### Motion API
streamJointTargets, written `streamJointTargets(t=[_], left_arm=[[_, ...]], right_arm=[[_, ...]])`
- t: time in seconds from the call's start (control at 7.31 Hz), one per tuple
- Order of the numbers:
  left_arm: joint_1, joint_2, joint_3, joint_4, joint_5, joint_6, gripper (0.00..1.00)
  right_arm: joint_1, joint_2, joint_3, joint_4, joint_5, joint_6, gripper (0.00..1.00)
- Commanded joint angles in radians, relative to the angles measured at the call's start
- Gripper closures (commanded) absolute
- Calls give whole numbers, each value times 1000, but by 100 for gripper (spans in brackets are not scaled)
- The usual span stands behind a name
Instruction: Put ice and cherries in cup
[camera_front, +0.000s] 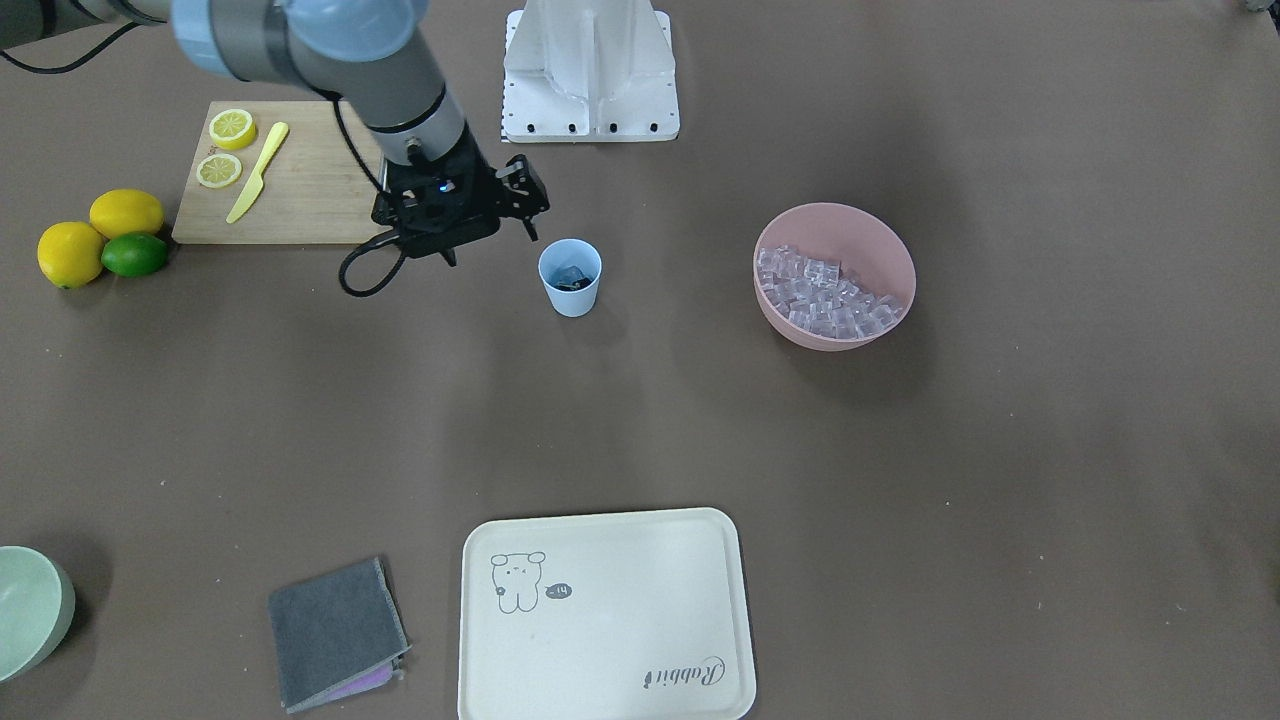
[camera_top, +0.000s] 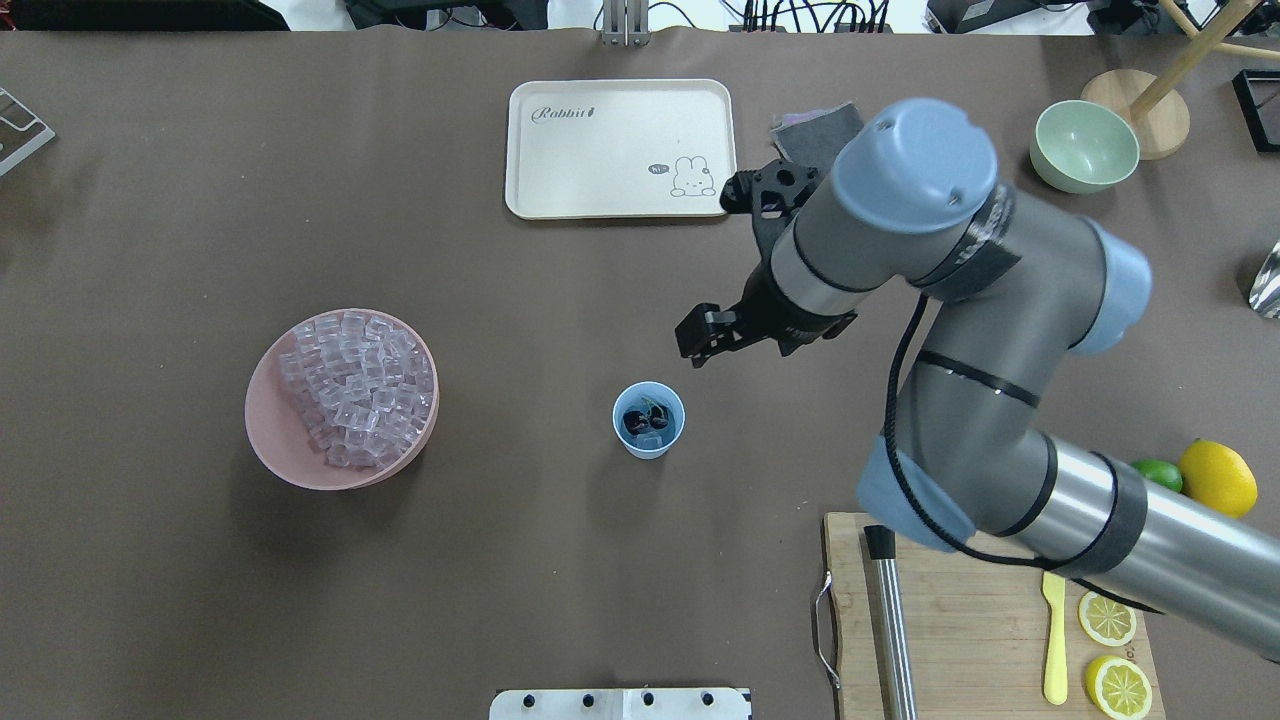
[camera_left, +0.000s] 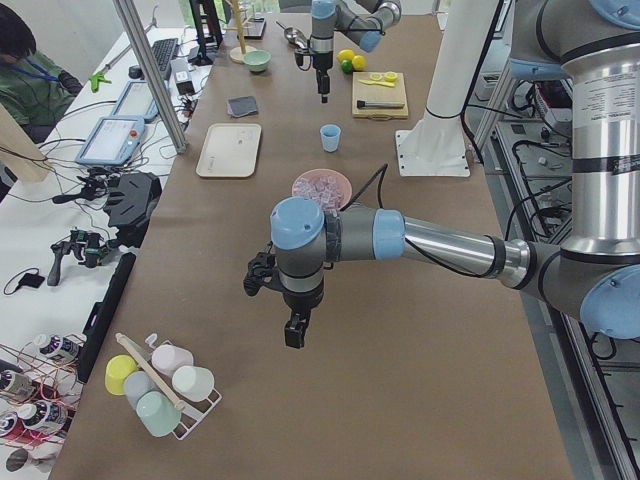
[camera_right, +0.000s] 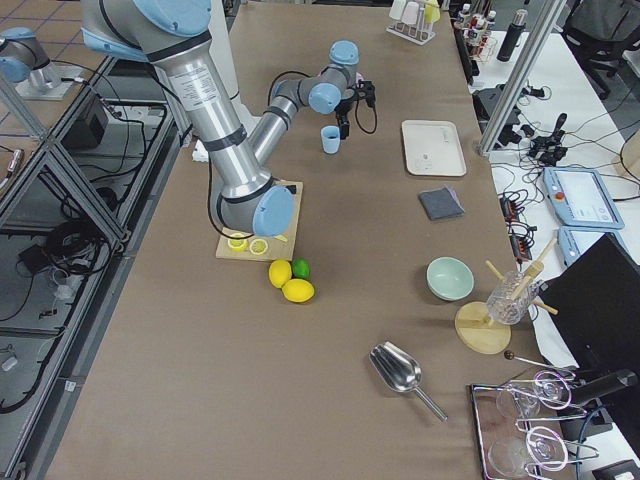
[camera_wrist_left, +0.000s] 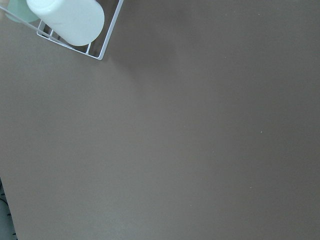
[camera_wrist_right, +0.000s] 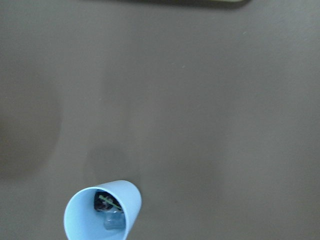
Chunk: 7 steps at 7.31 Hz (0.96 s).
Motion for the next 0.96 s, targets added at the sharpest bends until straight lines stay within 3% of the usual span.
streamJointTargets(t=[0.0, 0.27, 0.41, 0.55, 0.82], left_arm=[[-10, 37, 20, -57, -1, -2, 2], [-7, 66, 38, -169, -1, -121, 2], [-6, 67, 83, -249, -1, -125, 2], [-6, 67, 86, -257, -1, -127, 2], [-6, 67, 83, -257, -1, -127, 2]], right_arm=[[206, -110, 14, -4, 168, -238, 0], [302, -232, 51, -4, 147, -427, 0], [375, -338, 92, -4, 52, -604, 0], [458, -404, 79, -7, 52, -785, 0], [666, -440, 21, -128, 145, -1106, 0]])
